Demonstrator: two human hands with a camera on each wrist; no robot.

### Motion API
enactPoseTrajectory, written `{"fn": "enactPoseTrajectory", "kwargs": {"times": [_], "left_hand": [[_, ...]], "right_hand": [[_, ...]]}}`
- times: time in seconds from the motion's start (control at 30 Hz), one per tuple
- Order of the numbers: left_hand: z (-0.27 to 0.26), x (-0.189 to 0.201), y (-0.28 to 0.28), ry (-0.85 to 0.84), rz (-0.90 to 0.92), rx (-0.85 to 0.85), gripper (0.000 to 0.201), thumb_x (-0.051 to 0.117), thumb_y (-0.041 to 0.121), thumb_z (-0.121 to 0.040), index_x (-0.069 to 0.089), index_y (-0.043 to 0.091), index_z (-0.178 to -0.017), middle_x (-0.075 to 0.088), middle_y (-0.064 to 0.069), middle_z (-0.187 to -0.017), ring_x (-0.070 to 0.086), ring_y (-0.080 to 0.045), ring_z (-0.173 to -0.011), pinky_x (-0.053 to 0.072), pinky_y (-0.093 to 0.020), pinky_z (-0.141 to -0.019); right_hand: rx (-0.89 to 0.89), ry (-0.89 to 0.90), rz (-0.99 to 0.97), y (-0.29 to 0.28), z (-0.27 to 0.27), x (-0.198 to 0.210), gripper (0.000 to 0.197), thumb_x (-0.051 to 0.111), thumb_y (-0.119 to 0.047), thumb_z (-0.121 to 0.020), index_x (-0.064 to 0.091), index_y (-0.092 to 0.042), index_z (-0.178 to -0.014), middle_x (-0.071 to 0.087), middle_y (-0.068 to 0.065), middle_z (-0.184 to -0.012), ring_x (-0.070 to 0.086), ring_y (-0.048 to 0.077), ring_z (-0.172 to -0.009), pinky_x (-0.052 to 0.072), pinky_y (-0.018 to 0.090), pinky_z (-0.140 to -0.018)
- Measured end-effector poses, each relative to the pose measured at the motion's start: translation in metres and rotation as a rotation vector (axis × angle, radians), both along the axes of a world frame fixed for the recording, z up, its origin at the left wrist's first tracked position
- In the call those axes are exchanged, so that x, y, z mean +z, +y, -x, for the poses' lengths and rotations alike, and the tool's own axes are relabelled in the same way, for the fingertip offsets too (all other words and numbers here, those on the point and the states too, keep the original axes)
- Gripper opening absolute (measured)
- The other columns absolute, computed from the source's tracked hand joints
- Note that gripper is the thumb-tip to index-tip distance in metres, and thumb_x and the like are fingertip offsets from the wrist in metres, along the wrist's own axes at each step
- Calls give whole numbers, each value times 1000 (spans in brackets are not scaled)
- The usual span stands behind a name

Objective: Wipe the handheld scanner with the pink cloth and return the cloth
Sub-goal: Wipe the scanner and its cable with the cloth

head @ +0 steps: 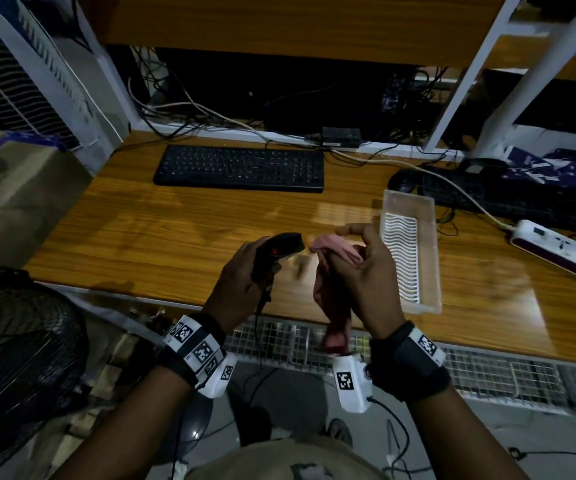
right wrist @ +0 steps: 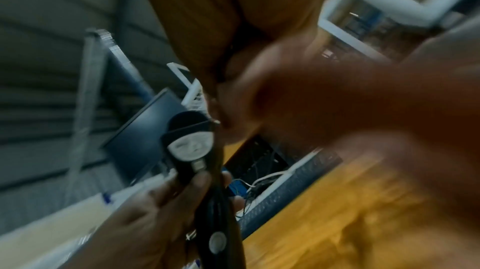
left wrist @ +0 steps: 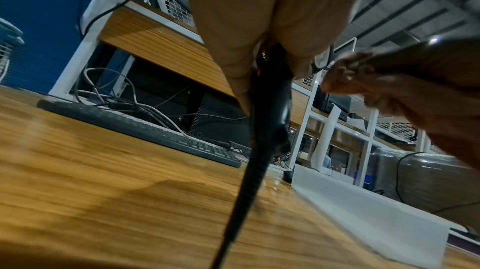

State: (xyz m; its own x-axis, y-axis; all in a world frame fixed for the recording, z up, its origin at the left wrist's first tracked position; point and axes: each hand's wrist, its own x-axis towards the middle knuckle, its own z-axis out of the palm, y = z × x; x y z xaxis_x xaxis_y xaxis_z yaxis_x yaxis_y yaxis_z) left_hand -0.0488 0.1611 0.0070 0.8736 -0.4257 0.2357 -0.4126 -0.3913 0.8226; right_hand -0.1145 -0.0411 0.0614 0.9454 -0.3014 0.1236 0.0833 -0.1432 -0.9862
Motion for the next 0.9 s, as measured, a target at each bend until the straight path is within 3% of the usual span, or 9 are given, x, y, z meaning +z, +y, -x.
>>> {"fn": "enactPoseTrajectory", "kwargs": {"times": [0.1, 0.2, 0.27, 0.33, 0.4, 0.43, 0.53, 0.7, 0.9], "left_hand": [[1, 3, 0, 4, 18, -5, 53, 49, 35, -92, 44, 14, -140, 58, -12, -133, 58, -26, -121, 52, -45, -95], [0, 3, 2, 7, 20, -21, 52, 52, 29, -93, 44, 15, -142, 60, -11, -133, 59, -25, -121, 53, -44, -95], [-2, 1, 2, -37, 2, -24, 50, 55, 9, -94, 45, 14, -142, 60, -10, -135, 59, -23, -122, 52, -41, -96], [-5, 1, 3, -98, -36, -25, 54, 55, -5, -91, 46, 13, -141, 62, -12, -130, 63, -25, -113, 52, -28, -91], [-7, 1, 4, -129, -58, -19, 50, 53, -3, -93, 47, 12, -140, 65, -15, -123, 66, -29, -103, 49, -16, -85], [-8, 3, 4, -131, -56, -21, 47, 52, 4, -95, 46, 13, -141, 66, -15, -122, 66, -30, -103, 51, -20, -86], [-8, 7, 0, -140, -47, -20, 44, 50, 22, -97, 47, 13, -141, 67, -16, -120, 68, -32, -102, 56, -39, -88], [-14, 11, -7, -208, -129, 3, 52, 55, 2, -94, 42, 7, -144, 64, -23, -125, 67, -43, -95, 48, -27, -81], [-17, 22, -5, -243, -140, -44, 55, 55, 13, -96, 36, 3, -147, 68, -28, -113, 68, -42, -88, 39, -11, -77]], "right_hand": [[-96, -101, 245, 12, -1, -4, 23, 77, -11, -86, 72, -17, -107, 77, -10, -88, 72, 5, -78, 57, 28, -66], [-43, -127, 333, 16, -4, -10, 28, 76, -15, -85, 75, -18, -113, 75, 1, -109, 71, 14, -100, 58, 34, -84], [36, -125, 332, 18, -3, -8, 29, 75, -19, -87, 74, -16, -115, 72, 6, -107, 65, 9, -99, 53, 25, -84], [95, -148, 440, 20, -1, -6, 25, 69, -18, -92, 72, -11, -117, 65, 12, -97, 53, 4, -90, 39, 5, -83], [123, -163, 467, 22, -1, -4, 26, 61, -23, -97, 71, -9, -117, 58, 15, -86, 47, 13, -84, 36, 3, -81], [132, -151, 465, 23, -2, -5, 29, 56, -28, -99, 70, -10, -117, 57, 15, -84, 47, 18, -83, 39, 9, -77], [117, -69, 386, 26, -6, -6, 31, 49, -22, -97, 67, -13, -121, 64, 18, -92, 59, 30, -85, 48, 40, -76], [99, -27, 148, 23, -16, -7, 38, 50, 10, -86, 71, -7, -113, 74, 5, -101, 67, 23, -92, 53, 39, -80], [166, -6, -65, 24, -16, -4, 33, 43, 14, -95, 69, 0, -110, 72, -3, -95, 66, 5, -84, 49, 24, -77]]}}
